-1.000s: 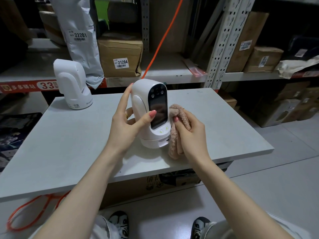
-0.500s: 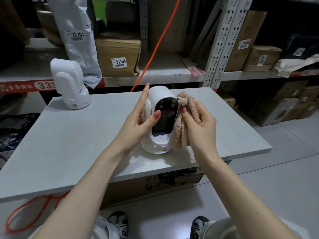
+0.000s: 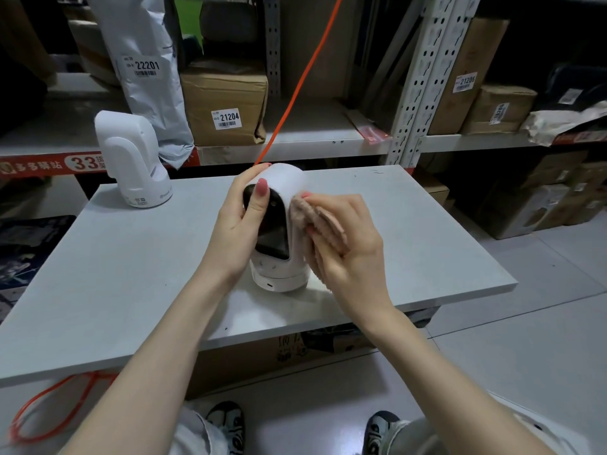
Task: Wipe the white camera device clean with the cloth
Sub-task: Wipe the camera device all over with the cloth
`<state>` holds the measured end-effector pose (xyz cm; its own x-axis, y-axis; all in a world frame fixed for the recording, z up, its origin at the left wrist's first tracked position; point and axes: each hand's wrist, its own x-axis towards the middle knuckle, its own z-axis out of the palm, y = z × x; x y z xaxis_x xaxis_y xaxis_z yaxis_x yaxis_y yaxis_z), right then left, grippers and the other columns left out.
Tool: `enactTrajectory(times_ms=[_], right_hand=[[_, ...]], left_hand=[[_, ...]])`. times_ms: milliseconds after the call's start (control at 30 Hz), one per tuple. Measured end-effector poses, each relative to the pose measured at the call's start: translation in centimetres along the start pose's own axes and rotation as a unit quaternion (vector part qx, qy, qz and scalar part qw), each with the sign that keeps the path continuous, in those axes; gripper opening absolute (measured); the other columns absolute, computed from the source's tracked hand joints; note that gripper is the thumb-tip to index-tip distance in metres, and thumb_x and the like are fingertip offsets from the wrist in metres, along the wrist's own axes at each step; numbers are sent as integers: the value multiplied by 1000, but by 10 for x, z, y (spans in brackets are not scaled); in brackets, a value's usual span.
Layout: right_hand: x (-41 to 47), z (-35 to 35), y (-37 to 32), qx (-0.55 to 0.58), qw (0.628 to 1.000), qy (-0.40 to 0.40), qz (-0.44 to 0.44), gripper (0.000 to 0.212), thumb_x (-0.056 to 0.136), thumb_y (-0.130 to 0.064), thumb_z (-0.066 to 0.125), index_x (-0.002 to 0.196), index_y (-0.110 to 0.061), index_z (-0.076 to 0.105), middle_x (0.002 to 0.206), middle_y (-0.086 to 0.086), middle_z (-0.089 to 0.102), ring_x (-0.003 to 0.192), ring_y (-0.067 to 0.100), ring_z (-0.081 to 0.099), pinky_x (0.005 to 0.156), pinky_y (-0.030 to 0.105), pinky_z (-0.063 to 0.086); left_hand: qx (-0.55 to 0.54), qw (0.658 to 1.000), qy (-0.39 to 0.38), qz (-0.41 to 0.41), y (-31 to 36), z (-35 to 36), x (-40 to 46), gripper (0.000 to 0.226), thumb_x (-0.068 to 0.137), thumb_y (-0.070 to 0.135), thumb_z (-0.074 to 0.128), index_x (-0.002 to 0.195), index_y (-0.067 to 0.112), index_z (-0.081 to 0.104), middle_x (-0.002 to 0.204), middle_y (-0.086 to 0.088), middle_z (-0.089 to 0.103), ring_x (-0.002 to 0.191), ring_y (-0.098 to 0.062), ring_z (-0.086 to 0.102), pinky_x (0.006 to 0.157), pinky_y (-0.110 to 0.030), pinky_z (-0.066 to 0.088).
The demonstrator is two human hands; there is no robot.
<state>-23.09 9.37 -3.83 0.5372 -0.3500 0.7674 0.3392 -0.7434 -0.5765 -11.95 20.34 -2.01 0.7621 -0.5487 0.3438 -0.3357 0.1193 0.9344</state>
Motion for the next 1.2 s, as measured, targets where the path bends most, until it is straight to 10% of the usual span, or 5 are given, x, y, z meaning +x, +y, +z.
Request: enactTrajectory(times_ms=[167, 667, 1033, 1200], right_hand=[[-10, 11, 4, -59, 994, 4, -90, 20, 98, -26, 53, 118, -24, 60, 113, -5, 52, 102, 28, 64, 74, 40, 57], [3, 12, 3, -91, 993, 16, -78, 32, 92, -11, 56, 123, -15, 62, 116, 1, 48, 102, 29, 57, 78, 40, 53], [-8, 12, 0, -111, 987, -26, -116, 28, 98, -27, 53, 116, -13, 70, 116, -2, 49, 105, 31, 59, 75, 42, 56], [9, 8, 4, -114, 992, 23, -58, 37, 88, -2, 65, 124, -10, 64, 115, 9, 57, 104, 28, 55, 88, 29, 49]], left_hand=[[-21, 999, 21, -18, -1, -5, 3, 33, 89, 56, 39, 113, 41, 57, 122, 13, 61, 121, -10, 55, 103, -52, 44], [-47, 999, 11, 12, -1, -10, 0, 33, 89, 57, 44, 117, 47, 57, 125, 0, 61, 123, -21, 54, 107, -54, 39], [-4, 998, 39, 54, 1, -18, -1, 32, 77, 48, 66, 107, 42, 57, 100, 25, 62, 95, 0, 59, 90, -34, 51], [6, 997, 1, 71, 1, -16, -4, 28, 79, 44, 65, 107, 42, 59, 105, 15, 63, 98, -6, 60, 90, -37, 51]])
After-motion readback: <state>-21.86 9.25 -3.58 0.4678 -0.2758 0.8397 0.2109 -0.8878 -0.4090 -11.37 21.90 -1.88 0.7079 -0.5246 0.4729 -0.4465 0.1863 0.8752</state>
